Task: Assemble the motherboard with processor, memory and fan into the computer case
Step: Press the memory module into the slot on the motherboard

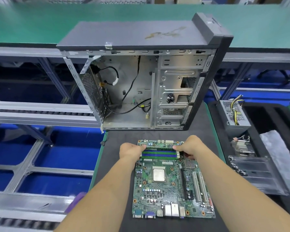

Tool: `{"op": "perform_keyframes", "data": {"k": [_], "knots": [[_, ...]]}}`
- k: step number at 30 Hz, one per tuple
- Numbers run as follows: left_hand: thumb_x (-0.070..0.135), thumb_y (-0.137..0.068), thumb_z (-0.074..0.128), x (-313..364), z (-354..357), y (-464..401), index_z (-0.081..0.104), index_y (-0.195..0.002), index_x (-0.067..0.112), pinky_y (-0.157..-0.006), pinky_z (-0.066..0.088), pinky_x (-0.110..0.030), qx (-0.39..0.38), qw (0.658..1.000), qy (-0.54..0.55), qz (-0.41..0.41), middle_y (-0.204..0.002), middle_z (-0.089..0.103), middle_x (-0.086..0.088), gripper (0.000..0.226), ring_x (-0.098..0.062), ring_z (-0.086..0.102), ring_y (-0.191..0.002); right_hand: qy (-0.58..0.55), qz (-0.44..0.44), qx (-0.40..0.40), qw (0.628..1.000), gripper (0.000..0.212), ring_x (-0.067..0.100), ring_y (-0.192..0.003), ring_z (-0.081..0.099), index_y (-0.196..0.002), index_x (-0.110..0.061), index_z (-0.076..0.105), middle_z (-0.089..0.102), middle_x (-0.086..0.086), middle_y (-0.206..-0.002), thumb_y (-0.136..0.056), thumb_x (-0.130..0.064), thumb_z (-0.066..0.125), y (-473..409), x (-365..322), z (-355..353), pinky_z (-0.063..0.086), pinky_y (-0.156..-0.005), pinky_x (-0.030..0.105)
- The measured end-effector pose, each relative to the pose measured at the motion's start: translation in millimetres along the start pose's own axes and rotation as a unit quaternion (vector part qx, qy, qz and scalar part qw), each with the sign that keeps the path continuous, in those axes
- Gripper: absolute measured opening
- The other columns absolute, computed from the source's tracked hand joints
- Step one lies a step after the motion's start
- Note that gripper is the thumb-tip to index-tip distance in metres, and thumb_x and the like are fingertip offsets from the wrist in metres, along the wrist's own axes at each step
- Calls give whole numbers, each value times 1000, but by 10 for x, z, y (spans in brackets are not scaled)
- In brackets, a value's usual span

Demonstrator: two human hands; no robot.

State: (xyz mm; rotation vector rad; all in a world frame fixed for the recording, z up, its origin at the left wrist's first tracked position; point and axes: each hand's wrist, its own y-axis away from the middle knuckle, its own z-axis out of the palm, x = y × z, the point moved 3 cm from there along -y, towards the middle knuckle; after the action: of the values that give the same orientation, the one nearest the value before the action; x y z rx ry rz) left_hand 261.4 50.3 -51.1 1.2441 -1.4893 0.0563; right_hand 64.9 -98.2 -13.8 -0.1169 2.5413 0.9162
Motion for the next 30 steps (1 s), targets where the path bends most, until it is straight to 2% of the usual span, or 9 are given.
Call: {"op": "perform_keyframes", "data": {"k": [6,9,11,14,20,23,26,28,30], "knots": [[27,-84,80,3,-14,22,60,-76,7,-75,42,-28,-18,1000,-10,19,-70,54,3,29,-13,50,-66,26,-11,12,1000,57,22,-58,48,-62,-11,39,44,5,-61,-84,-42,82,29,-30,6,46,-59,31],[33,-84,78,-65,-61,62,70,-83,7,-82,42,-28,-40,998,6,46,-85,65,4,27,-12,57,-83,2,-9,35,999,54,17,-54,45,-62,-10,44,47,3,-61,-86,-44,79,68,55,36,37,-51,27],[34,-86,76,-98,-107,105,73,-85,14,-82,43,-28,-48,997,23,62,-92,69,6,20,-9,59,-89,-51,-14,60,997,45,22,-60,51,-71,2,61,57,9,-66,-92,-35,73,104,131,61,41,-59,28],[18,-90,69,-196,-150,166,76,-95,17,-73,49,-22,-31,995,49,87,-95,73,5,9,-9,64,-89,-102,-33,65,992,26,31,-95,68,-106,4,75,74,18,-107,-94,-9,56,190,219,125,53,-82,32],[8,-94,56,-266,-64,356,67,-123,13,-68,46,-14,-6,987,3,160,-109,67,3,32,-7,63,-88,-119,-61,44,990,43,29,-125,59,-118,-4,75,67,12,-131,-90,8,44,318,226,220,46,-105,30],[12,-97,52,-215,-94,358,63,-129,12,-73,48,-24,-10,982,-55,181,-114,62,-1,34,-13,59,-83,-99,-82,30,991,40,26,-105,64,-109,-2,77,72,12,-117,-88,6,44,322,218,193,51,-91,29],[21,-102,48,-236,-99,394,54,-139,15,-91,46,-28,-38,967,-127,219,-132,51,-2,38,-15,56,-105,-72,-139,63,986,37,20,-61,38,-56,-10,54,50,3,-61,-92,-3,47,411,215,217,31,-61,29],[29,-102,47,-308,-81,454,45,-146,18,-105,39,-34,-27,958,-161,235,-138,45,0,45,-17,46,-122,-72,-156,141,975,44,24,-67,39,-56,-17,42,42,0,-59,-100,-16,49,507,308,266,31,-63,34],[38,-101,48,-391,-87,525,42,-145,21,-105,39,-37,27,951,-197,235,-135,47,2,48,-18,41,-125,-29,-117,226,967,31,31,-96,52,-86,-21,70,61,6,-93,-104,-35,49,613,439,276,44,-81,38]]}}
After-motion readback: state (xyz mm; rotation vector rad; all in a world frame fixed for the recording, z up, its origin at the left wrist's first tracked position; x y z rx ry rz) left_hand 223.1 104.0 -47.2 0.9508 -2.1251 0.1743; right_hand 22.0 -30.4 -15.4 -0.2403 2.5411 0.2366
